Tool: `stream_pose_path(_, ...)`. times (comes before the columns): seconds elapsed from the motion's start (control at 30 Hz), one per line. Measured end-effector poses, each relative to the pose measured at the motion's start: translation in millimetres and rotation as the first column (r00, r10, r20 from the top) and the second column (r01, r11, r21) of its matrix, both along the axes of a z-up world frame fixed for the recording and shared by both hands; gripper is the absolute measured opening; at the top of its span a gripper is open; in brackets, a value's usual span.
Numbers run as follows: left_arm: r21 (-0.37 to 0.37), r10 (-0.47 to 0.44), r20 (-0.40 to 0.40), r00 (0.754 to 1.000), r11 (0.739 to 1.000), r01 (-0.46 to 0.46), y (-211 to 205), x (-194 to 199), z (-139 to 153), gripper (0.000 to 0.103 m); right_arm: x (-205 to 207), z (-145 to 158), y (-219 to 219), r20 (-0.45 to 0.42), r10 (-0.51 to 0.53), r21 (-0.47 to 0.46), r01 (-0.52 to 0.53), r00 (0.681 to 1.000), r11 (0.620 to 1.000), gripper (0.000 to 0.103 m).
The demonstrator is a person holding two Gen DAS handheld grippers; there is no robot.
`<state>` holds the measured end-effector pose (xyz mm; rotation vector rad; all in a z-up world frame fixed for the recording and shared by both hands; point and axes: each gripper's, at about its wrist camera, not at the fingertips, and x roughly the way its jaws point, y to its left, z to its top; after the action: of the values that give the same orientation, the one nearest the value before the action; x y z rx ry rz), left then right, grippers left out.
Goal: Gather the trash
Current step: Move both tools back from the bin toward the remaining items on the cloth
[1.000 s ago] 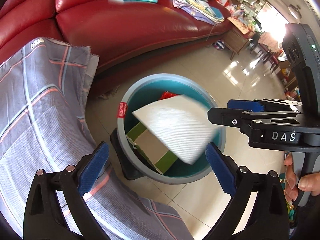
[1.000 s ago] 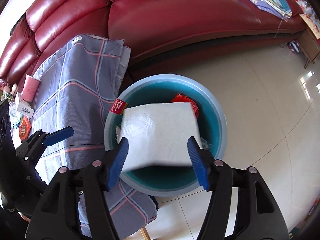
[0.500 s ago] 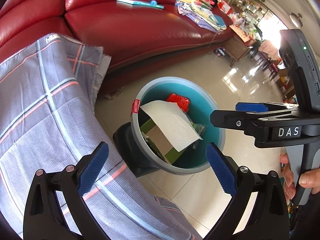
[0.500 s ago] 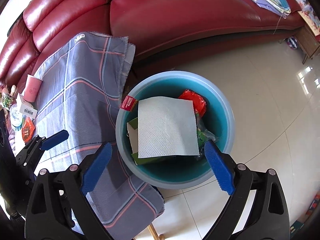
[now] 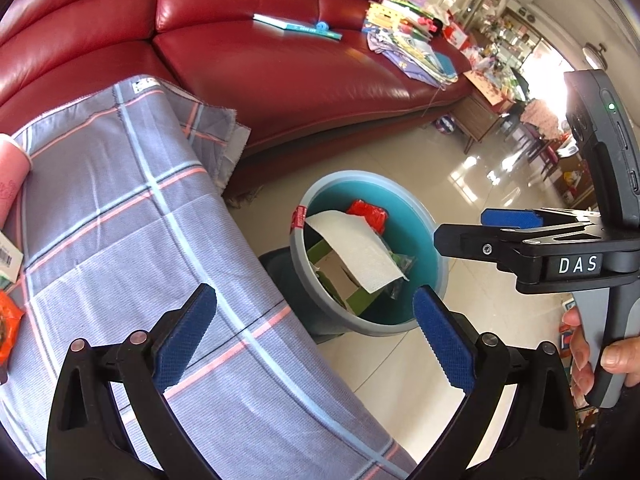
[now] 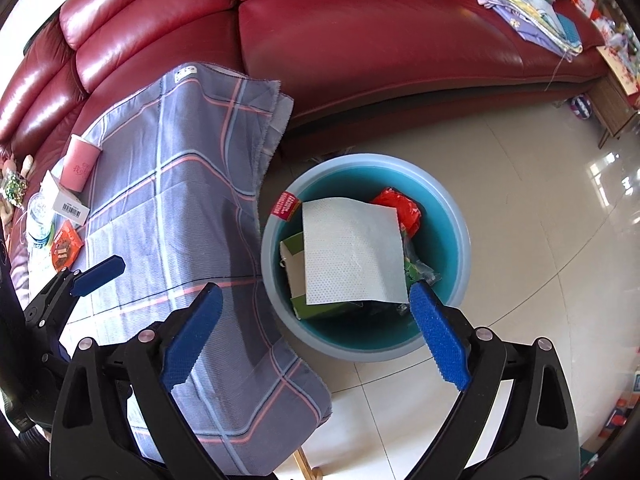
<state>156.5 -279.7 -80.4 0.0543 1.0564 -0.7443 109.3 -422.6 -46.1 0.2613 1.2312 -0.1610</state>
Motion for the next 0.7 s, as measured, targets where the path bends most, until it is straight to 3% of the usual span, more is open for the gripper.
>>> stream_pose_path(0.33,-0.035,0.083,0.015,0.996,0.996,-0.083,53.9,-1.6,14.0,0.099,7.9,17.4,53.1,0.004,0.078,-0.036,-0.078,0.997,0.996,0.09)
stream_pose_path(0.7,-0.026,0.214,0.02,0.977,0.977,-0.214,145.3,1.7,14.0,0.099,32.8,18.8,139.3,-0.006,0.208,-0.044,-0.208,0.978,0.977,0.09)
